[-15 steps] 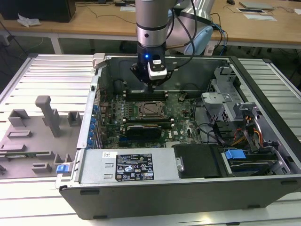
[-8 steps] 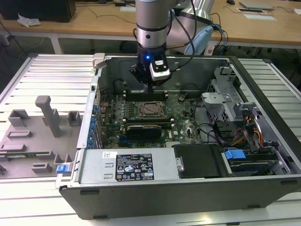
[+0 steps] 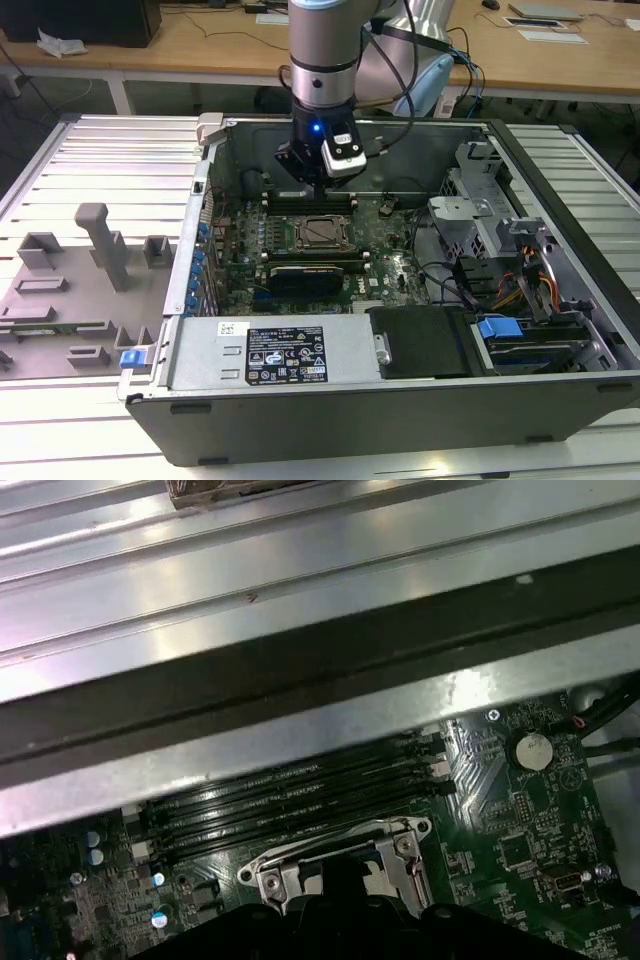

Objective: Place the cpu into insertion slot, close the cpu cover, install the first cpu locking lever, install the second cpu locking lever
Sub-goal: 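Install the first cpu locking lever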

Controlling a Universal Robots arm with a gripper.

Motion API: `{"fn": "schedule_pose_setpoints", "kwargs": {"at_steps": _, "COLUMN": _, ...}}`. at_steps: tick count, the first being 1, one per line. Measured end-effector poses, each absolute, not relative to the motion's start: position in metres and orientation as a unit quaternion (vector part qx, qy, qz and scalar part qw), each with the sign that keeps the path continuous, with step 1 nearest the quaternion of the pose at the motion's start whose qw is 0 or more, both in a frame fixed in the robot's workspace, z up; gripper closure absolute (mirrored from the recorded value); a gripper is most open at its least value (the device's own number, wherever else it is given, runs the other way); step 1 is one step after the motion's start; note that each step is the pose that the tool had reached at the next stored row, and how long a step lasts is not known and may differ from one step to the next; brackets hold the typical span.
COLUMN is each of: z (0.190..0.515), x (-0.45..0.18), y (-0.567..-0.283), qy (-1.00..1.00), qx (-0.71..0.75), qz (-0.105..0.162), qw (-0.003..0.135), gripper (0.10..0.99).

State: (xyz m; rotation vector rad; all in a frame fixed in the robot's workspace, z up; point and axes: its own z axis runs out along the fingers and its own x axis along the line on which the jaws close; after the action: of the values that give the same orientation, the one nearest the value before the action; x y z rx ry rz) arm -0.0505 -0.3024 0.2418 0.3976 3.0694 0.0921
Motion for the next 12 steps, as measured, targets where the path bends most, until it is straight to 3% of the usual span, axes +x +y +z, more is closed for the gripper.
{"fn": "schedule_pose_setpoints", "kwargs": {"at_steps": 12, "z": 0.241, "x": -0.051, "y": -0.322, "qy": 0.993, "qx": 0.116, "qz": 0.017, "qw": 0.022, "gripper": 0.980}}
